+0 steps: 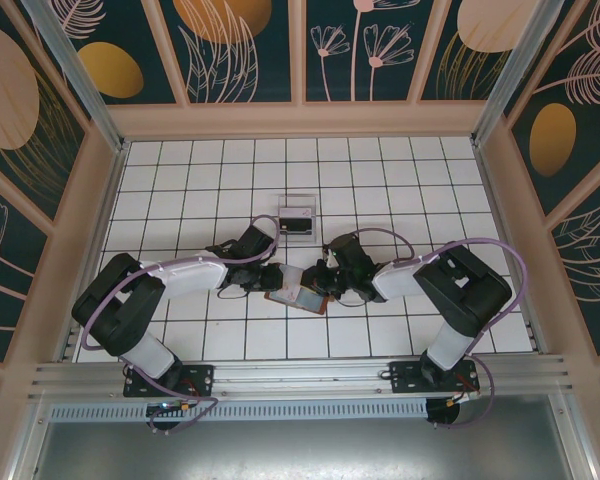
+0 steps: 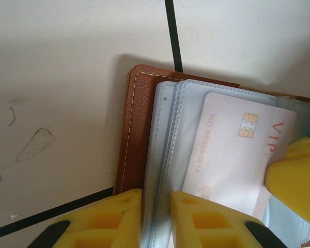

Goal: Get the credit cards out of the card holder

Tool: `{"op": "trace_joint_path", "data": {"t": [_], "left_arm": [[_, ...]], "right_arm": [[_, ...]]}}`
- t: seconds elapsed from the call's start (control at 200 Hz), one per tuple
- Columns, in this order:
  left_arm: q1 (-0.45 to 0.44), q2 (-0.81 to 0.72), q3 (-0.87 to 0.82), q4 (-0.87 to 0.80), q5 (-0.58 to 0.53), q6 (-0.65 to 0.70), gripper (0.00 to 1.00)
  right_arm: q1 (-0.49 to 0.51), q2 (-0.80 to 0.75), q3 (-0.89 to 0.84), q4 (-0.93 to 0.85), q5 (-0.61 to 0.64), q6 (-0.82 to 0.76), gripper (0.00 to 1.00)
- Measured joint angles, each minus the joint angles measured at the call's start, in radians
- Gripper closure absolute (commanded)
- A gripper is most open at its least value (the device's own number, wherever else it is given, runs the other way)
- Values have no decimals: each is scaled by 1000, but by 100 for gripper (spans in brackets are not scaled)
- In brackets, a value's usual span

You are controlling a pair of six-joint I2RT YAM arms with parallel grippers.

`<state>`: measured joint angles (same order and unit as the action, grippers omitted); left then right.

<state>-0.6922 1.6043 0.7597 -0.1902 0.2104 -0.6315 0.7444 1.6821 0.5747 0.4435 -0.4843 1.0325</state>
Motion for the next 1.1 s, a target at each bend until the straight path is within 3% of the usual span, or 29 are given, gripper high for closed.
{"op": "trace_joint_path", "data": {"t": [0.33, 1.101], "left_arm": [[-8, -1, 4, -5, -21, 0, 72], [-15, 0, 10, -16, -42, 0, 72]], "right_arm": [[-2, -36, 0, -65, 11, -13, 95], [-13, -189, 11, -337, 52, -91, 97]]}}
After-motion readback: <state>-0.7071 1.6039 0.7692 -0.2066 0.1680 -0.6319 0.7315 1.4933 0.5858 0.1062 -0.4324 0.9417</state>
